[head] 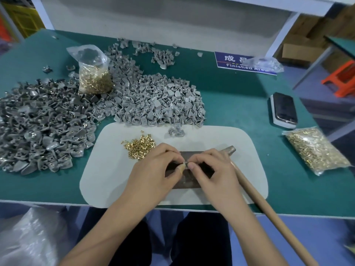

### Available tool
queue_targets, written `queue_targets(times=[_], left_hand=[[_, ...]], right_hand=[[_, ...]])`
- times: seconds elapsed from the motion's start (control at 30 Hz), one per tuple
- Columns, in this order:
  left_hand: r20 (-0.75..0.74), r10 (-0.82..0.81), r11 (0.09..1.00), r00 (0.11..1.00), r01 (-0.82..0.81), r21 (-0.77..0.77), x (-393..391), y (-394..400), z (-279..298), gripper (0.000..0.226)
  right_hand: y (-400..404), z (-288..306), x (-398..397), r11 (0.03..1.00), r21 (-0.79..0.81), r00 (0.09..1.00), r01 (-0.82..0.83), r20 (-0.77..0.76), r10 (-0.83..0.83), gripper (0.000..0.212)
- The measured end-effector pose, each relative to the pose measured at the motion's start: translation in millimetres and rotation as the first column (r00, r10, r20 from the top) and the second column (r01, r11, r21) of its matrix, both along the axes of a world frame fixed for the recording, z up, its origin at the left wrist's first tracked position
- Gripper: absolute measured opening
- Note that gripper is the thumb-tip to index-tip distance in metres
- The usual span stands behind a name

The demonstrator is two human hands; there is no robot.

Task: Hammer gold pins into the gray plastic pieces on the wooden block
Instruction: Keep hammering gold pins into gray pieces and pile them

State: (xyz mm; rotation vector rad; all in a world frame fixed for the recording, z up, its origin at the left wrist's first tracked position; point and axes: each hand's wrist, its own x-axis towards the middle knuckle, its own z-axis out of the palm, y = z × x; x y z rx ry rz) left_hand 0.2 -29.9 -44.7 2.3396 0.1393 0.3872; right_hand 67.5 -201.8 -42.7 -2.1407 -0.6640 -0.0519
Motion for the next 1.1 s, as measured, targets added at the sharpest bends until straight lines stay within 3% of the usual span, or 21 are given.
queue_targets(times=[0.27,0.43,0.63,0.9,0.97,1.03,1.1], left_hand=[[-0.027,0.021,0.996,0.999,-0.019,0.085,0.7,1.8,3.6,0.009],[-0.023,0.041,0.985,0.999,-0.037,0.167,1.3,0.7,6.1,0.013],[-0.023,0.037,0.974,0.999,-0.031,0.227,-0.1,-1.9,8.7,0.008],[-0.030,0.047,0.967,0.998,-0.038,0.251,-0.6,-3.2,10.4,0.008],[-0.032,0.049,0.967,0.998,-0.039,0.252,-1.6,-3.1,10.0,0.009],[-0.027,0.048,0.967,0.998,-0.039,0.251,-1.2,-3.4,9.8,0.010],[-0.027,0.047,0.968,0.999,-0.039,0.249,-0.7,-3.6,10.9,0.011]], right_hand=[[12.1,29.1,-2.7,0.921,-0.389,0.981,0.003,0.178,0.072,0.007],[20.7,35.6,-11.0,0.860,-0.507,0.951,0.051,0.289,0.114,0.008],[11.8,26.3,-1.4,0.958,-0.286,0.997,-0.019,0.062,0.039,0.014],[6.9,11.4,4.0,0.971,-0.237,0.997,-0.025,0.067,0.042,0.014],[0.7,10.1,0.4,0.994,-0.100,0.999,-0.031,0.034,0.035,0.013],[-12.9,9.7,-1.7,0.997,0.059,0.995,0.060,0.081,-0.064,0.014],[-30.2,4.6,0.7,0.972,0.031,0.960,0.232,0.152,-0.234,0.016]])
